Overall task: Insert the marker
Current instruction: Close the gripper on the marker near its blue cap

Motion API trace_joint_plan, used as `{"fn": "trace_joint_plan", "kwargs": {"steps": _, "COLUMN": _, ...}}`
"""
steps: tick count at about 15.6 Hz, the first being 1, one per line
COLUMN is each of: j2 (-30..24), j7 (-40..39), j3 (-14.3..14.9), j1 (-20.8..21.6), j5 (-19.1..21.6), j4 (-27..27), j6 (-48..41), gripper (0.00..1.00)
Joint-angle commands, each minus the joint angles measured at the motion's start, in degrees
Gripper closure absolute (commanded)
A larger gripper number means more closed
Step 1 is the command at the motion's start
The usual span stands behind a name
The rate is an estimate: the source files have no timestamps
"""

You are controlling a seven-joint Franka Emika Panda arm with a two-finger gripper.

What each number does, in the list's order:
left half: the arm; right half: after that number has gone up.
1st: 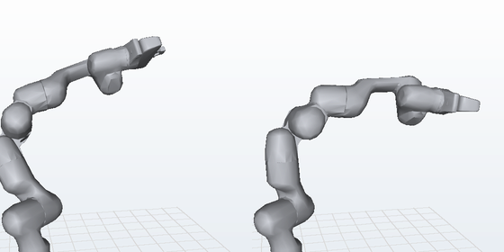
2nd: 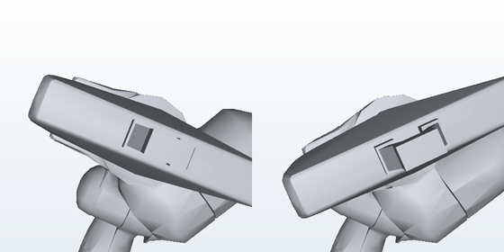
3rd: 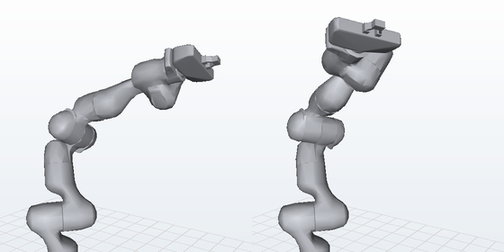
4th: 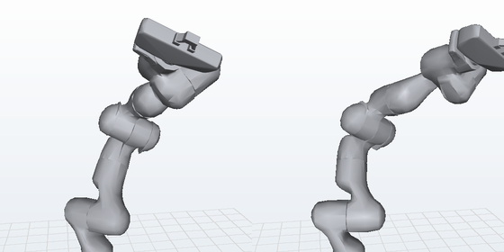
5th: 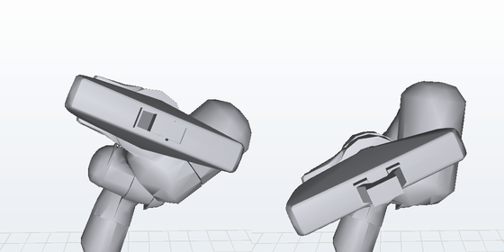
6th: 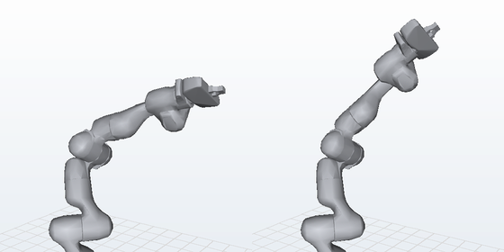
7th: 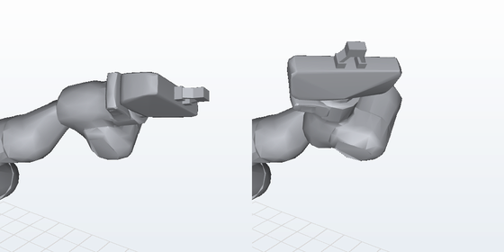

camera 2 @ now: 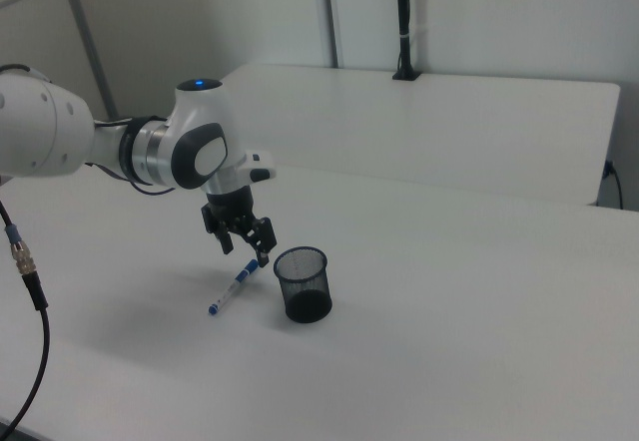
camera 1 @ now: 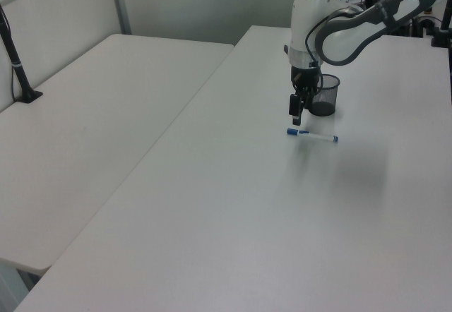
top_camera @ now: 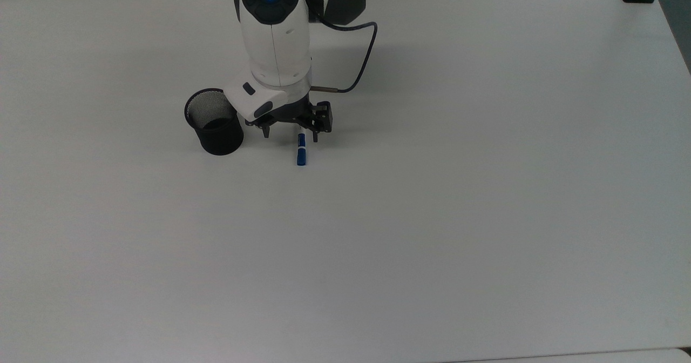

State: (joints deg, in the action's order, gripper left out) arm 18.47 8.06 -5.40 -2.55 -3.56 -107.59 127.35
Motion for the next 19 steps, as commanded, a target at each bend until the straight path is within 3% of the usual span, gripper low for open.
{"fn": "trace_joint_plan", "kwargs": {"steps": 1, "j2": 1.8, "j7": 2.9, "j3": -1.1, "j1": 0.3, "j5": -1.5, "j4": -0.2, "j6": 2.7, "gripper": 0.1}}
{"fn": "trace_joint_plan", "kwargs": {"steps": 7, "j2": 4.0, "j7": 3.5, "j3": -1.2, "j1": 0.5, "j5": -1.8, "j4": -0.2, "j6": 6.0, "gripper": 0.18}}
{"fn": "trace_joint_plan", "kwargs": {"steps": 8, "j2": 4.3, "j7": 3.5, "j3": -1.2, "j1": 0.6, "j5": -2.0, "j4": -0.2, "j6": 6.7, "gripper": 0.22}}
{"fn": "trace_joint_plan", "kwargs": {"steps": 9, "j2": 4.6, "j7": 3.5, "j3": -1.2, "j1": 0.6, "j5": -2.7, "j4": -0.2, "j6": 7.2, "gripper": 0.3}}
{"fn": "trace_joint_plan", "kwargs": {"steps": 11, "j2": 4.6, "j7": 3.5, "j3": -1.2, "j1": 0.6, "j5": -3.2, "j4": -0.1, "j6": 7.4, "gripper": 0.56}}
{"fn": "trace_joint_plan", "kwargs": {"steps": 15, "j2": 4.3, "j7": 3.5, "j3": -1.2, "j1": 0.8, "j5": -3.2, "j4": -0.1, "j6": 7.2, "gripper": 0.99}}
{"fn": "trace_joint_plan", "kwargs": {"steps": 19, "j2": -0.2, "j7": 4.4, "j3": -2.3, "j1": 0.6, "j5": -3.1, "j4": 0.0, "j6": 5.0, "gripper": 1.0}}
